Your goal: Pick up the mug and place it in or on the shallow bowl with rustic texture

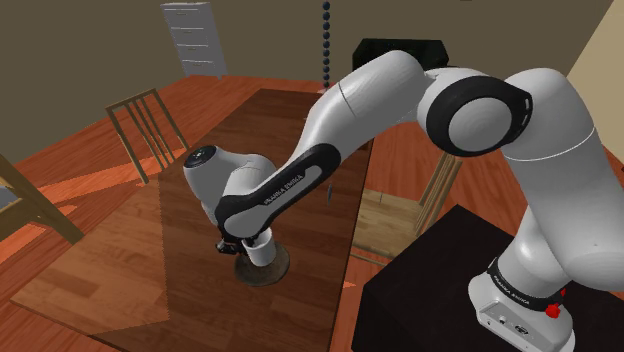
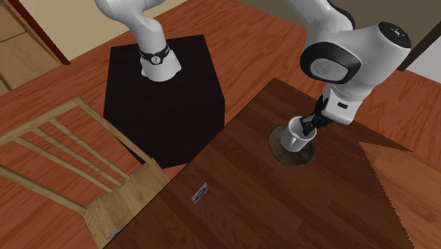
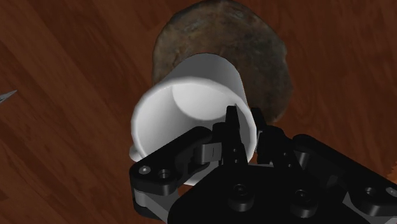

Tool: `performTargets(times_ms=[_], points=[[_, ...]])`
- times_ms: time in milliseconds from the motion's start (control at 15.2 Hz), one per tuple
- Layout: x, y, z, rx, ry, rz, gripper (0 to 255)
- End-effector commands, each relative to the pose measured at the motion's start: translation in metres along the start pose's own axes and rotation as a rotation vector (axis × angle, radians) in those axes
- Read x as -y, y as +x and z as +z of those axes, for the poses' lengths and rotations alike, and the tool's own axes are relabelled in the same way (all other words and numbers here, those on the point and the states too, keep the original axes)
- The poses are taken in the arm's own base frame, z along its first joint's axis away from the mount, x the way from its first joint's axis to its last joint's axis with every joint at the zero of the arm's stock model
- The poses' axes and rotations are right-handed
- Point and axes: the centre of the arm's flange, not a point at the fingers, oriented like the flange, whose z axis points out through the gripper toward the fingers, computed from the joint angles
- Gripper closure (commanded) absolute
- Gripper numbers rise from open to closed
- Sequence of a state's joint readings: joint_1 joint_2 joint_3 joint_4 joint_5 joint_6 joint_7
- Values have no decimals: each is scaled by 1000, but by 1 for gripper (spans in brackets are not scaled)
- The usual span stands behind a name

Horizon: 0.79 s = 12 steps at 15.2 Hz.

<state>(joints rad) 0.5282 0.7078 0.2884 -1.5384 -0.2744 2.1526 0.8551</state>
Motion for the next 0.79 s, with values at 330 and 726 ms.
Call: performTargets(times_ms=[330,726], points=[[1,0,14,-1,1,0,255],[1,0,14,-1,1,0,0]])
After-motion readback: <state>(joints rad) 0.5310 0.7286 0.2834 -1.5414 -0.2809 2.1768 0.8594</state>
